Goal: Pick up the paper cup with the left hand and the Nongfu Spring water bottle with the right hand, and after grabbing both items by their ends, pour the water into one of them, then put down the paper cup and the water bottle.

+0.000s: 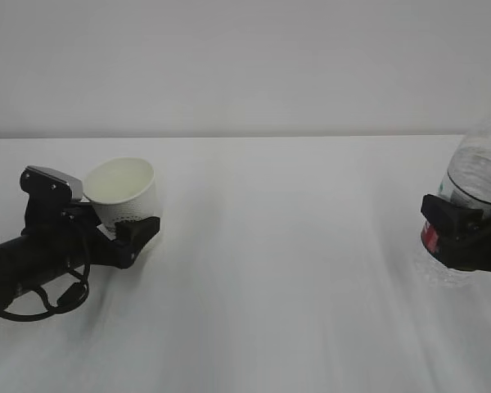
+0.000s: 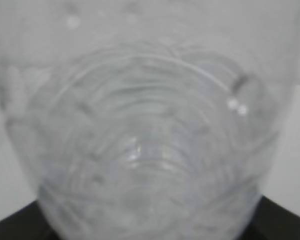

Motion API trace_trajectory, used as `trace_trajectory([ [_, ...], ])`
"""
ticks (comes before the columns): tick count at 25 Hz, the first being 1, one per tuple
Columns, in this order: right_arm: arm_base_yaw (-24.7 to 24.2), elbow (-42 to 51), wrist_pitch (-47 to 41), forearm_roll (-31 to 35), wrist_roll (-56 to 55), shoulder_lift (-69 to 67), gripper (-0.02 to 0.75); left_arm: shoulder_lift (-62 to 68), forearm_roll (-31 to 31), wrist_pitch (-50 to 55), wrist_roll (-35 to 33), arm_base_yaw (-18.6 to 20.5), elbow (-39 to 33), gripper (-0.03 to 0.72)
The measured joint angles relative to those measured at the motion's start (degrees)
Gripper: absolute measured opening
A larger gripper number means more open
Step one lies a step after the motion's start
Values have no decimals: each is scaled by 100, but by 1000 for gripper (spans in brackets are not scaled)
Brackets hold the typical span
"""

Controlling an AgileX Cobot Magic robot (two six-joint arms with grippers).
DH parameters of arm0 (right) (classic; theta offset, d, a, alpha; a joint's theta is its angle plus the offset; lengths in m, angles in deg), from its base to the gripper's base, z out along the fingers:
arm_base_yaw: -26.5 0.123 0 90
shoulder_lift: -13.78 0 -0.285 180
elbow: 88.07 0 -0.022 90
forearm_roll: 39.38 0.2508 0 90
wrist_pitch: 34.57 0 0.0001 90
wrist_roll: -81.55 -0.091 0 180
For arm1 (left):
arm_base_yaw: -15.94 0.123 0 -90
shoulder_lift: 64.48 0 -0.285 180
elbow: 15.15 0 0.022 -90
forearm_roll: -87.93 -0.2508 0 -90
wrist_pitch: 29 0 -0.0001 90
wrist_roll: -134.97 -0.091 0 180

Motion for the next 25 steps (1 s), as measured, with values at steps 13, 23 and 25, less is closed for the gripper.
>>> trace_trajectory([
  [13,0,0,0,11,0,0,453,0,81,0,0,-10,143,662],
  [23,0,0,0,11,0,0,452,0,93,0,-4,-10,143,582],
  [25,0,0,0,11,0,0,452,0,93,0,-4,-10,143,582],
])
